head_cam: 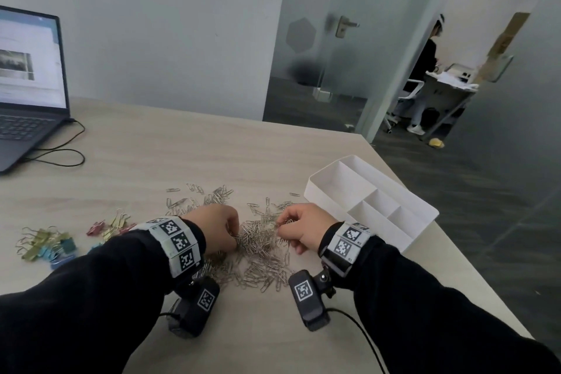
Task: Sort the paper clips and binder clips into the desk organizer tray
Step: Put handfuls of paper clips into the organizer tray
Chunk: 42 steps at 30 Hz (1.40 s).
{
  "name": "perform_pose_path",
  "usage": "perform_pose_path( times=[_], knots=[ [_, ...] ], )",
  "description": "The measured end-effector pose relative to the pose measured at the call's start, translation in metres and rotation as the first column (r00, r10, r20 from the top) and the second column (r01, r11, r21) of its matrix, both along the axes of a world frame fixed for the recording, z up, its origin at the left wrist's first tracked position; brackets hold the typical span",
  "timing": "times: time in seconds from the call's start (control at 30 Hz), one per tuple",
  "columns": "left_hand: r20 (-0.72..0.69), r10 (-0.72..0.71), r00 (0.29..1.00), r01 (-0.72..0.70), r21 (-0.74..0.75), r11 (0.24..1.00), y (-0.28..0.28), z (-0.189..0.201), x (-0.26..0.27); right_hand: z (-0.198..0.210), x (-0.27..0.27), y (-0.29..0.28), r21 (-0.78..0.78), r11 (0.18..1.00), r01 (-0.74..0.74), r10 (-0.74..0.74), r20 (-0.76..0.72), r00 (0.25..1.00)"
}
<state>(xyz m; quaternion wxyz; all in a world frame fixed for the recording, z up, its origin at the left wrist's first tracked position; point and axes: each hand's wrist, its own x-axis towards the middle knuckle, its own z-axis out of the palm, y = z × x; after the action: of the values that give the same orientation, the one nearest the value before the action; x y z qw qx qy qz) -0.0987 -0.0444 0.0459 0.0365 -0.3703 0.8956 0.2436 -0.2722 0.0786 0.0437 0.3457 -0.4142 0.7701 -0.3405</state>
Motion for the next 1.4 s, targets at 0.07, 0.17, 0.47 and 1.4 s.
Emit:
perform_pose_path(
  times=[0.07,0.17,0.47,1.4],
  knots=[
    [-0.011,0.002,1.000,-0.002,0.005,1.000,-0.001,0.001,0.002,0.013,-0.010,-0.003,-0.040,0.998,0.038,-0.034,0.080,0.996],
    [-0.019,0.013,1.000,-0.013,-0.001,1.000,-0.003,0.002,0.006,0.032,-0.037,-0.014,-0.117,0.981,0.156,-0.142,0.118,0.983],
    [-0.067,0.039,0.997,-0.034,0.066,0.997,-0.007,0.001,0.017,0.044,-0.117,-0.035,-0.068,0.928,0.366,-0.350,-0.497,0.794],
    [-0.466,0.219,0.857,-0.066,0.323,0.944,0.019,0.046,-0.114,0.018,-0.094,0.042,0.250,0.966,-0.066,0.225,-0.684,0.694]
  ],
)
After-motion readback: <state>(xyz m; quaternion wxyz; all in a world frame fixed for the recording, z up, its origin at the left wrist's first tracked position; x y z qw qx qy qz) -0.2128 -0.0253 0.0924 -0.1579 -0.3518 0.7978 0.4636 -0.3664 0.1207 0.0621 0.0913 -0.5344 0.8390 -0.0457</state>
